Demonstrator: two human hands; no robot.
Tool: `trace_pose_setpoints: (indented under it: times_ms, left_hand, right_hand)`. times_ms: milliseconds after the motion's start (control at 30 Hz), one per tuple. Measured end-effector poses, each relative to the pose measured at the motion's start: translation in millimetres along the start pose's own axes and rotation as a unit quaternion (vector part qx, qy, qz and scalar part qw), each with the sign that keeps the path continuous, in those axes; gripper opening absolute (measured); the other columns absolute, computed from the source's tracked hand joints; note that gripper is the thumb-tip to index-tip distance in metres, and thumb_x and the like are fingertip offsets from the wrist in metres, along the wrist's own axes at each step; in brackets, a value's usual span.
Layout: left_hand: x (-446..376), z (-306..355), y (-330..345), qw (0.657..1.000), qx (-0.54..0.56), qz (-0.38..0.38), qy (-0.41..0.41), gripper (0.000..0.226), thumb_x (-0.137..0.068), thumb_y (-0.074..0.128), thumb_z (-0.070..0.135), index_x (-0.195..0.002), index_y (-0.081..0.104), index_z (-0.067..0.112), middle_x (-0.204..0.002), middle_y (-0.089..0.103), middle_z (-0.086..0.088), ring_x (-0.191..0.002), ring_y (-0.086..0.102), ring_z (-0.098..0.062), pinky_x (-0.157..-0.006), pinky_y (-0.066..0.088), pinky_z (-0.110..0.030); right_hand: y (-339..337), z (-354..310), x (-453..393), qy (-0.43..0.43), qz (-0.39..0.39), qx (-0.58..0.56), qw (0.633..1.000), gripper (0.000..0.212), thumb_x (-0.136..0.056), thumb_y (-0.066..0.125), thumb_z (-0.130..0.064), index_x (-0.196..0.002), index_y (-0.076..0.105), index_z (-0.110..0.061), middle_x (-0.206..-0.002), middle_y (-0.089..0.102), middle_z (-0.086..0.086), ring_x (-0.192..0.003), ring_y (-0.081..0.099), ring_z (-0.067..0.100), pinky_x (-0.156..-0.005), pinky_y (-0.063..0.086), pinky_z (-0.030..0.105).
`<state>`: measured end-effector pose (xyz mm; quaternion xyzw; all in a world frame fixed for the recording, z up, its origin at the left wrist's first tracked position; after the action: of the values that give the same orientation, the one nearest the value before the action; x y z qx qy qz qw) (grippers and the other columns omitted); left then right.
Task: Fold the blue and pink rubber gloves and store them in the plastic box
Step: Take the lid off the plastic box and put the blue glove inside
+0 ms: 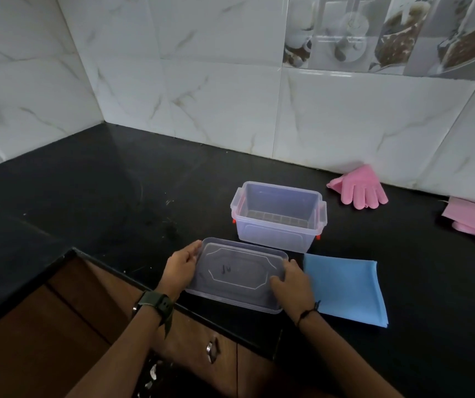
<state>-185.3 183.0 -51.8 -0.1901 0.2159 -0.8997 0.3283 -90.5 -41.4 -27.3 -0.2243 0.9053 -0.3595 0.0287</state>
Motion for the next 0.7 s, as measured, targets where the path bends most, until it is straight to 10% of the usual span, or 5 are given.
trace_pose_setpoints:
  times_ms: [67,267,400,567,700]
  left_hand:
    - [2,4,1,0.997,-0.058,0.013,0.041,0.035,-0.098,0.036,0.011,-0.129,0.054,0.015,-0.134,0.057,-0.005,-0.105,0.051,-0.006,-0.084,0.042,-0.017]
    - [17,46,0,0.982,-0.141,0.083,0.093,0.037,-0.095,0.044,0.002,-0.131,0.052,0.005,-0.140,0.051,-0.013,-0.129,0.048,-0.024,-0.105,0.039,-0.030]
    - [62,119,46,0.981,-0.076,0.037,0.175,0.024,-0.093,0.051,0.012,-0.112,0.066,0.008,-0.102,0.065,-0.001,-0.091,0.057,-0.010,-0.080,0.045,-0.019]
    - [99,146,163,0.966,-0.147,-0.204,0.058,0.043,-0.094,0.050,0.035,-0.120,0.059,0.002,-0.118,0.064,-0.016,-0.109,0.061,-0.027,-0.096,0.049,-0.036]
    - [99,150,177,0.953,-0.229,-0.189,0.058,0.040,-0.095,0.048,0.024,-0.129,0.052,0.004,-0.134,0.055,-0.015,-0.121,0.054,-0.030,-0.104,0.045,-0.035]
  right_hand:
    - [12,1,-4,0.035,-0.047,0.045,0.997,0.045,-0.087,0.054,-0.014,-0.130,0.043,-0.003,-0.138,0.038,0.019,-0.117,0.049,0.030,-0.101,0.044,0.033]
    - [12,-20,10,0.016,-0.090,0.099,0.991,0.062,-0.088,0.055,-0.025,-0.140,0.029,-0.003,-0.153,0.015,0.018,-0.142,0.015,0.031,-0.117,0.024,0.039]
    - [-66,-27,30,-0.085,0.089,0.066,0.990,0.041,-0.089,0.056,-0.021,-0.127,0.052,-0.007,-0.134,0.052,0.011,-0.124,0.045,0.020,-0.104,0.033,0.025]
    - [-162,80,31,0.168,0.100,0.122,0.973,0.034,-0.091,0.052,-0.037,-0.076,0.055,-0.007,-0.071,0.053,0.007,-0.072,0.052,0.023,-0.074,0.049,0.038]
    - [-140,128,47,0.318,-0.033,-0.031,0.947,0.051,-0.088,0.051,-0.049,-0.113,0.047,-0.005,-0.109,0.058,0.018,-0.079,0.061,0.025,-0.057,0.055,0.035]
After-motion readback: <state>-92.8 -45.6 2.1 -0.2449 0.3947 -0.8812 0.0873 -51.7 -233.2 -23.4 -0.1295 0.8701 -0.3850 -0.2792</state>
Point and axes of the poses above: each hand's wrist, its own x-axis away from the middle knuckle, its own y-axis out of the palm, z = x × y, the point moved 7 cm from there along -x, towards the middle knuckle
